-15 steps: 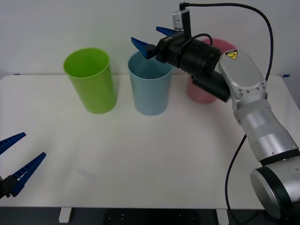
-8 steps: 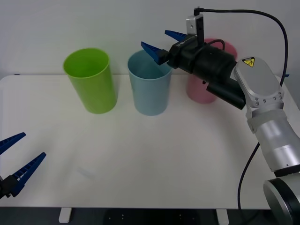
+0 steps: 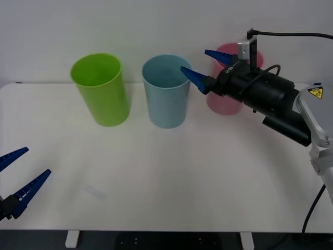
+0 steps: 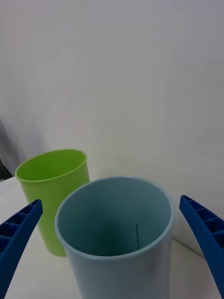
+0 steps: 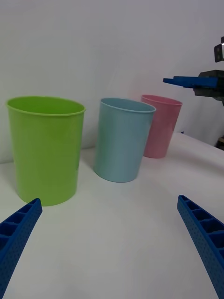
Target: Grasp the object on the table and drop it into the matching bin: aluminum can to the light blue bin, PET bottle to the pink bin.
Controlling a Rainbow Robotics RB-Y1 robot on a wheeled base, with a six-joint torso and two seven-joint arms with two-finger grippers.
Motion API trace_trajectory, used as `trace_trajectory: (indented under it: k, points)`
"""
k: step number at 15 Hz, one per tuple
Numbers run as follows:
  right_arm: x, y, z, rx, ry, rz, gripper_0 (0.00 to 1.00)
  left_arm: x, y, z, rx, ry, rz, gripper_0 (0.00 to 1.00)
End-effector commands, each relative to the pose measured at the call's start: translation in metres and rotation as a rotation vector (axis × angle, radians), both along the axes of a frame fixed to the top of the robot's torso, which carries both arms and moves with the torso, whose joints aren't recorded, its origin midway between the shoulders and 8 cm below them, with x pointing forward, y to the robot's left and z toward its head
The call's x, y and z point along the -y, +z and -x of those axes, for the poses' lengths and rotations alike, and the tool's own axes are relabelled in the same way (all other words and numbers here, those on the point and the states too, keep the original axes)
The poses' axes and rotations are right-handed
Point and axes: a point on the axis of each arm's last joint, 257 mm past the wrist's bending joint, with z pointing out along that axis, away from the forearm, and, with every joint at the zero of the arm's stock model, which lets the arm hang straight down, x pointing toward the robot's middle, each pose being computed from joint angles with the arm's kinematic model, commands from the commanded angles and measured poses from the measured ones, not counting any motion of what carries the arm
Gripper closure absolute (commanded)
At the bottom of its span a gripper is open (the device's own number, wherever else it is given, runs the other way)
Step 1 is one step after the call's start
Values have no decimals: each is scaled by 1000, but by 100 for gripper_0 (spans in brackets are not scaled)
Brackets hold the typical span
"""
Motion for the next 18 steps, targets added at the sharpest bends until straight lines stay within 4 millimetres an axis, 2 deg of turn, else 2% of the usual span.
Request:
trace_trajectory:
  k: [1,6,9,16,18]
  points:
    - [22,-9,23,9,1,15,0,0,0,0,0,0,0,0]
    - [58,-37,64,58,-14,88,0,0,0,0,0,0,0,0]
    - [89,-57,85,91,-63,159,0,0,0,0,0,0,0,0]
    - [148,-102,143,-6,-58,179,0,0,0,0,0,0,0,0]
    - [158,-110,157,-32,-69,181,0,0,0,0,0,0,0,0]
